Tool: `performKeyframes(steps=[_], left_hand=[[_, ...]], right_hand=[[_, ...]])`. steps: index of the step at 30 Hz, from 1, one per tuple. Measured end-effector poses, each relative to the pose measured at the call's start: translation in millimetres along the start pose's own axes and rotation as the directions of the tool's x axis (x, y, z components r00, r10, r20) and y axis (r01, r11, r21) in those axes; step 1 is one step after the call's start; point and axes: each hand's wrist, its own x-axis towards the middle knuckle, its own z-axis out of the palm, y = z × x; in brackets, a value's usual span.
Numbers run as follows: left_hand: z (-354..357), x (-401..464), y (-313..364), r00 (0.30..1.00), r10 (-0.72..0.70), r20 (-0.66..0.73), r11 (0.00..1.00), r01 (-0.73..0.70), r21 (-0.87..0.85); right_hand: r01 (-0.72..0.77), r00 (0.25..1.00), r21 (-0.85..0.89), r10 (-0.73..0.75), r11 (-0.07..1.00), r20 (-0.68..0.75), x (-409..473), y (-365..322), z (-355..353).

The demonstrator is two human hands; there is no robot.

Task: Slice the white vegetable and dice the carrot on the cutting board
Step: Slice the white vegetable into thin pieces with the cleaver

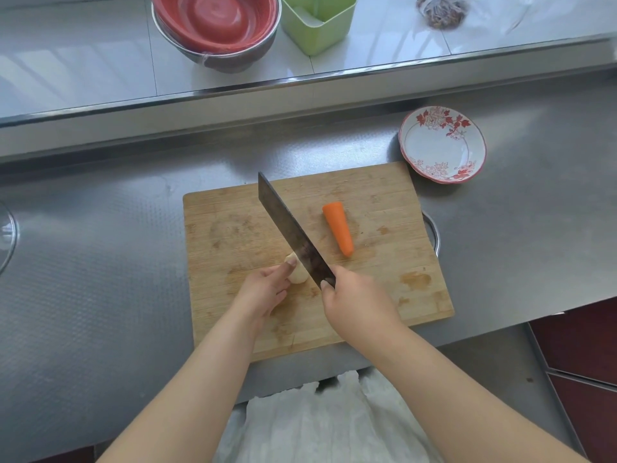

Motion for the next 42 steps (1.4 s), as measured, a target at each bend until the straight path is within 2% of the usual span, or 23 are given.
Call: performKeyframes(steps=[13,20,30,42], left_hand=[[1.5,-1.5,0.7,1.000,0.008,-0.011,1.000,-0.008,-0.009],[0.8,-0.3,0.0,1.000,0.010,-0.022,1.000,-0.010,0.012],[1.4,-0.4,0.1,1.000,0.016,-0.008,0.999,-0.015,0.041],[5.4,-5.9,2.7,0.998,0.056,-0.014,0.998,-0.055,0.033]], right_hand=[[0.004,1.000,-0.012,-0.004,1.000,0.005,0.3,-0.6,0.7],[0.031,1.000,-0.073,-0.031,0.997,-0.001,-2.2,-4.8,-1.9],[0.016,1.000,-0.138,-0.013,0.990,0.023,-5.0,-10.2,-3.8],[-0.023,0.998,-0.135,0.030,0.991,0.055,1.5,-14.7,-2.8]])
